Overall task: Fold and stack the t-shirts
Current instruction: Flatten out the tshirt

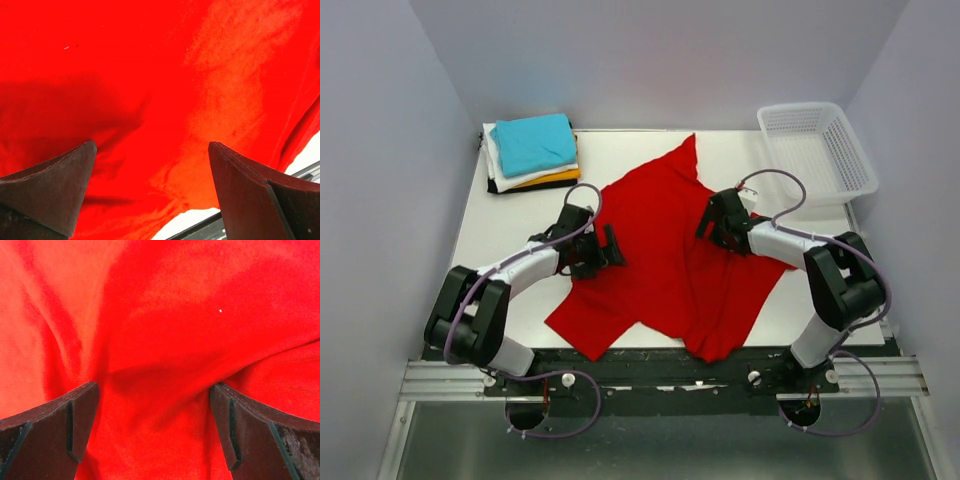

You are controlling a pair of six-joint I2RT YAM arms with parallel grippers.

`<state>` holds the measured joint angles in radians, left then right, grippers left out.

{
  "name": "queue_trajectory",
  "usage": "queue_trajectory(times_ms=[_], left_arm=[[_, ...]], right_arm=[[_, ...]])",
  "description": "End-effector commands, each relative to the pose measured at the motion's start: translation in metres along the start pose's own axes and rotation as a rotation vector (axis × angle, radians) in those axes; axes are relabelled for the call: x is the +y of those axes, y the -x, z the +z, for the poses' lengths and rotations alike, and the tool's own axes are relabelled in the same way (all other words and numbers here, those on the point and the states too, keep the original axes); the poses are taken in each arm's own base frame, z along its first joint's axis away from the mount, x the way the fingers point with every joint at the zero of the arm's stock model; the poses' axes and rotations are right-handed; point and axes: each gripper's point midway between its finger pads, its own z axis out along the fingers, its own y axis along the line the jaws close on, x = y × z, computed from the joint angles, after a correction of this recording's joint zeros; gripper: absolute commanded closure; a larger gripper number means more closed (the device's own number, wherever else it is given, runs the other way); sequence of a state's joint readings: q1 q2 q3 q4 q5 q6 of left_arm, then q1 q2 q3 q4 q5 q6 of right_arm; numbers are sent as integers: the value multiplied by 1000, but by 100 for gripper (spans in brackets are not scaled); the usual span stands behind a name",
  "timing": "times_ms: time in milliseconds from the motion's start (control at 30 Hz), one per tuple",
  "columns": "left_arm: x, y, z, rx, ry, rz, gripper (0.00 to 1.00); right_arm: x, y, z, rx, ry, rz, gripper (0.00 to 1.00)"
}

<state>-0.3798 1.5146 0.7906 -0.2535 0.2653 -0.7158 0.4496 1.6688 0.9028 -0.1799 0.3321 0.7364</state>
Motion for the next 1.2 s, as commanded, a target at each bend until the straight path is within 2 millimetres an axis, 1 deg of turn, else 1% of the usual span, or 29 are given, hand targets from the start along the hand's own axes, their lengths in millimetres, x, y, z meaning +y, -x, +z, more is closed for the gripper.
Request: queue_trajectory(times_ms=[0, 67, 133, 200, 267, 300, 333, 367, 400, 433, 533, 567, 600, 633, 700, 733, 767, 833, 867, 900, 1000, 1100, 1167], left_arm=[[44, -44, -17, 42, 135, -67, 1], [51, -61, -21, 59, 125, -89, 1], [52, -76, -24, 79, 87, -101, 1], [53, -85, -28, 82, 68, -113, 1], [52, -87, -33, 67, 48, -110, 1], [49, -85, -34, 56, 34, -106, 1], [44, -80, -37, 39, 16, -97, 1], [38, -75, -40, 25, 1, -87, 1], [32, -70, -42, 18, -12, -78, 1], [26, -65, -45, 7, -30, -69, 1], [10, -48, -52, -46, -74, -48, 1], [6, -36, -53, -79, -70, -50, 1], [3, -24, -55, -119, -60, -44, 1], [-4, -12, -55, -143, -65, -36, 1], [-18, 5, -53, -158, -86, -15, 1], [-21, 10, -50, -159, -86, -18, 1], [-25, 15, -46, -156, -94, -19, 1], [-32, 19, -36, -144, -128, -20, 1], [-32, 19, -28, -128, -131, -22, 1], [-30, 19, -22, -114, -121, -24, 1], [-17, 14, -4, -59, -55, -42, 1], [-3, 4, 5, -25, -5, -66, 1], [8, -4, 8, -2, 34, -82, 1]], right_arm=[[6, 19, 13, -27, -36, -59, 0], [22, 42, 9, -79, 7, -147, 0], [41, 65, 5, -124, 72, -255, 0], [66, 86, -1, -185, 163, -352, 0], [100, 96, -8, -223, 292, -470, 0], [120, 97, -10, -239, 360, -541, 0], [137, 94, -9, -254, 413, -612, 0], [155, 96, -8, -282, 457, -661, 0], [165, 96, 1, -294, 450, -711, 0], [178, 105, 6, -314, 433, -724, 0], [203, 108, 40, -272, 416, -746, 0], [209, 105, 51, -265, 423, -770, 0], [217, 107, 57, -274, 439, -795, 0], [223, 104, 65, -276, 451, -819, 0], [233, 104, 77, -282, 465, -865, 0], [238, 108, 80, -295, 458, -886, 0], [240, 108, 87, -296, 445, -909, 0], [242, 111, 99, -308, 419, -945, 0], [240, 110, 108, -310, 398, -961, 0], [241, 111, 113, -317, 386, -972, 0], [239, 104, 132, -305, 365, -1016, 0], [237, 103, 144, -312, 338, -1037, 0], [234, 108, 151, -338, 296, -1037, 0]])
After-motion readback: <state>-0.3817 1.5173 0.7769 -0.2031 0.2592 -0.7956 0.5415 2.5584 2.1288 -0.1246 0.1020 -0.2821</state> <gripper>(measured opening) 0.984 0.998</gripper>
